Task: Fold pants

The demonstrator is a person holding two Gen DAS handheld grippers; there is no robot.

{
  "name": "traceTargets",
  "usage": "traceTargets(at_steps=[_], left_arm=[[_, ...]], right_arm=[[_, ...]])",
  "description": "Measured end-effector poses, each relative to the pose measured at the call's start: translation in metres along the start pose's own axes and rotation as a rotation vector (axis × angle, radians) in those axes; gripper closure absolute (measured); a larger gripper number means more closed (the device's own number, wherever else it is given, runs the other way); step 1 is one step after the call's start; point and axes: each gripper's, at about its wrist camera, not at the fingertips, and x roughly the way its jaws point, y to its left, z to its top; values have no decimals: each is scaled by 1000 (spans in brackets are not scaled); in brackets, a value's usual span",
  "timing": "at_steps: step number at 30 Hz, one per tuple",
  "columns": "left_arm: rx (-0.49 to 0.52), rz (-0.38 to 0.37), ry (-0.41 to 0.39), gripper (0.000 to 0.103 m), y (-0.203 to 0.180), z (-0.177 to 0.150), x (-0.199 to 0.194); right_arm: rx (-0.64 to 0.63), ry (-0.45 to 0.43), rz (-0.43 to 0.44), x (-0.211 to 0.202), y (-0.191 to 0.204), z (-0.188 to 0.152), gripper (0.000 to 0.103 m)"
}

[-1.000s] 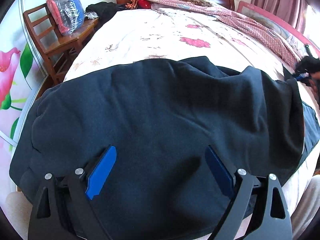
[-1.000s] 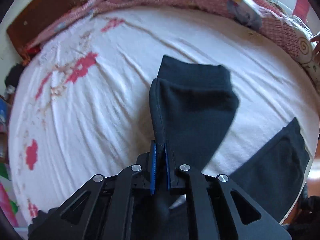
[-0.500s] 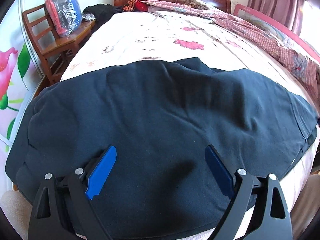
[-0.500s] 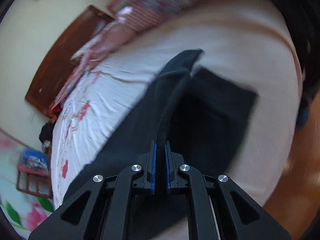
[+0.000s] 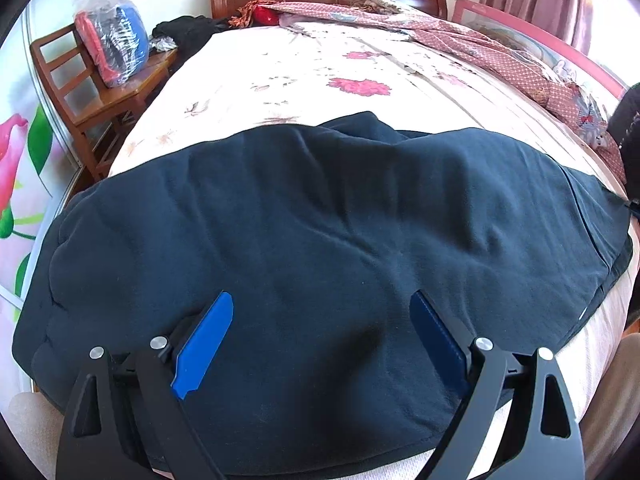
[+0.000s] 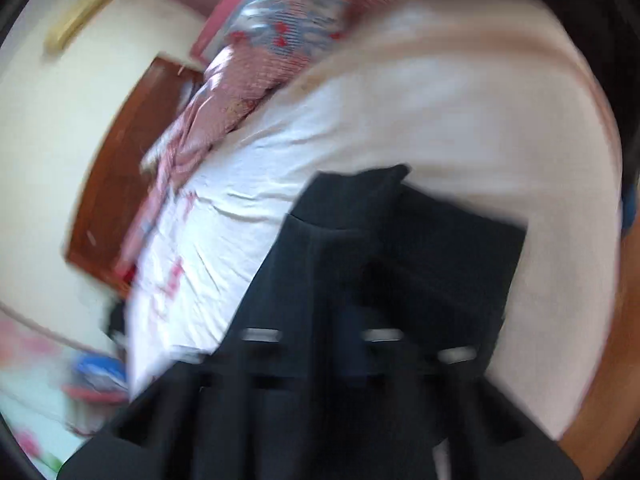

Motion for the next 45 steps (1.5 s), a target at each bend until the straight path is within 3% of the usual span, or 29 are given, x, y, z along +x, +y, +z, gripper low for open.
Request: traceTargets(at_steps=[2, 4, 5, 10, 12, 18, 20, 25, 26, 27, 28, 31, 35, 38, 43, 45], left_arm=[[-6, -9, -12, 13, 1, 0, -3], [-19, -25, -13, 13, 4, 0, -4], [-23, -30, -12, 13, 4, -1, -4], [-22, -46, 0, 13, 6, -3, -3], [-22, -47, -6, 13, 8, -3, -5], [-54, -70, -2, 13, 10, -3, -3], [-37, -73, -4, 13, 6, -4, -3], [11, -91, 10, 13, -3, -5, -2], [19, -92, 16, 13, -4, -5, -1], [25, -87, 22, 13, -5, -5, 0], [35, -78, 29, 13, -6, -6, 0], [54, -59, 32, 13, -7, -6, -1], [37, -42, 25, 13, -1, -7, -5], [-12, -44, 12, 13, 10, -7, -8], [-109, -36, -23, 13, 29, -3, -11], [-128, -24, -26, 13, 35, -3, -10]], right_arm=[[-119, -76, -12, -29, 20, -1, 98], [-54, -94, -37, -43, 7, -4, 98], [-27, -88, -80, -43, -1, -7, 98], [-190, 19, -318, -11, -17, -29, 97], [-195, 30, -351, -8, -17, -33, 93], [-415, 0, -528, -16, 29, -47, 91], [-472, -24, -548, -23, 44, -53, 91], [-640, -19, -441, -32, 93, -88, 88], [-663, 0, -413, -30, 101, -93, 79], [-691, 27, -379, -27, 112, -105, 56], [-706, 46, -347, -24, 119, -113, 47], [-818, 116, -252, -12, 147, -149, 47], [-1014, 223, -205, 3, 176, -205, 47], [-1120, 309, -217, 6, 186, -251, 47], [-1345, 314, -132, -13, 219, -325, 47], [-1367, 360, -86, -13, 227, -343, 47]])
